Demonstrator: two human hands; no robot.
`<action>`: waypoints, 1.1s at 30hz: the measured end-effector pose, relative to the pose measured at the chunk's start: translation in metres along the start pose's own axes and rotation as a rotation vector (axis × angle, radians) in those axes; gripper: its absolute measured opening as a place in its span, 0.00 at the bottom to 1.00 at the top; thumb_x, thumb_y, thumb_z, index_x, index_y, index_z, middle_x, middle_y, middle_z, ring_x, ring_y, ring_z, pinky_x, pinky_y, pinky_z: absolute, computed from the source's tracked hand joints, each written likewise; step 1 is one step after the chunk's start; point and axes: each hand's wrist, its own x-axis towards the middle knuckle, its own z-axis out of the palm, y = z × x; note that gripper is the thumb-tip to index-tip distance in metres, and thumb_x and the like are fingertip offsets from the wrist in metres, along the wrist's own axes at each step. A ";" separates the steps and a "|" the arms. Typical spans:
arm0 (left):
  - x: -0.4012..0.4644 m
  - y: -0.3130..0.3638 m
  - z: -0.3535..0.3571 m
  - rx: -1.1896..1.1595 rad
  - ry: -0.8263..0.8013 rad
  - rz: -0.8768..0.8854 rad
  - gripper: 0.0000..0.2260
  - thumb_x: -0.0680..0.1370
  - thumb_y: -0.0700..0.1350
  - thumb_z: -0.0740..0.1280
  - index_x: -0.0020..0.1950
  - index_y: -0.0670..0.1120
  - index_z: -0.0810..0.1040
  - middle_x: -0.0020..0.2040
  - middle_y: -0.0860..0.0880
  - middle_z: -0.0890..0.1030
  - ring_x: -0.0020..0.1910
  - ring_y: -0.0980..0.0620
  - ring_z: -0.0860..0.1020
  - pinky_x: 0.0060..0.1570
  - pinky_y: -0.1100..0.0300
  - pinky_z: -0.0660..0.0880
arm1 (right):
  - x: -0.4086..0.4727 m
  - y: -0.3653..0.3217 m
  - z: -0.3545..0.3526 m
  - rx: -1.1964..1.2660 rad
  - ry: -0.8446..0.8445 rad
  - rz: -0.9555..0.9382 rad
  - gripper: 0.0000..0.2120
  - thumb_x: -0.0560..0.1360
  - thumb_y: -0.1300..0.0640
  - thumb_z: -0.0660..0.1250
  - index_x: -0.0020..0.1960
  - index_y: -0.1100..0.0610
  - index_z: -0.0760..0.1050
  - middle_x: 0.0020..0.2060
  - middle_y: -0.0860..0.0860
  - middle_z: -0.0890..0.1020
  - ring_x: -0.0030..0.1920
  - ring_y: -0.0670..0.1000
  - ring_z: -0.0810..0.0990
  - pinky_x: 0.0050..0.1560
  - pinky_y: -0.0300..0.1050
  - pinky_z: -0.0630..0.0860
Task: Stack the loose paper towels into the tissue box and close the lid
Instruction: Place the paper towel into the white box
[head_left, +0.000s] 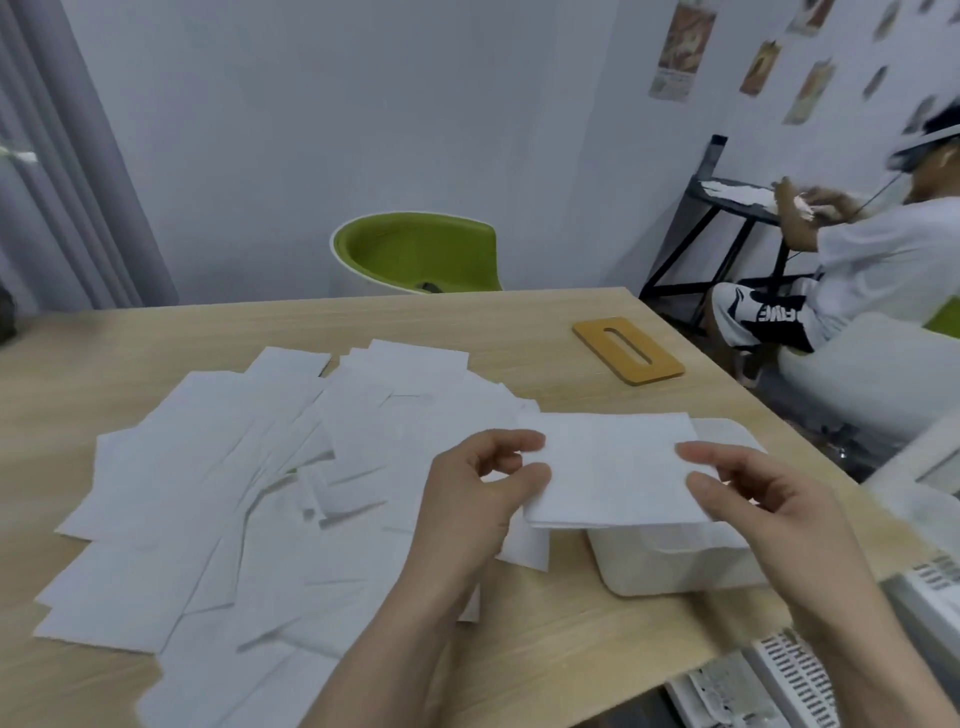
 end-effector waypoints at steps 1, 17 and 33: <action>0.004 0.000 0.011 0.018 -0.040 -0.001 0.09 0.73 0.39 0.73 0.45 0.54 0.85 0.35 0.59 0.77 0.23 0.63 0.70 0.23 0.73 0.62 | 0.004 0.004 -0.011 -0.010 0.019 0.015 0.12 0.72 0.62 0.71 0.47 0.46 0.84 0.32 0.47 0.74 0.35 0.47 0.72 0.45 0.44 0.71; 0.038 -0.010 0.103 1.045 -0.169 0.237 0.08 0.76 0.46 0.65 0.44 0.51 0.84 0.44 0.53 0.84 0.45 0.52 0.80 0.42 0.57 0.76 | 0.047 0.051 -0.064 -0.516 -0.018 -0.023 0.14 0.72 0.55 0.71 0.39 0.34 0.78 0.27 0.40 0.77 0.43 0.46 0.73 0.55 0.49 0.63; 0.037 -0.018 0.101 1.395 -0.220 0.455 0.16 0.83 0.55 0.52 0.58 0.51 0.76 0.58 0.52 0.73 0.47 0.45 0.79 0.37 0.56 0.64 | 0.047 0.039 -0.061 -1.289 -0.083 -0.147 0.12 0.78 0.45 0.57 0.54 0.40 0.78 0.48 0.40 0.82 0.46 0.43 0.76 0.45 0.46 0.51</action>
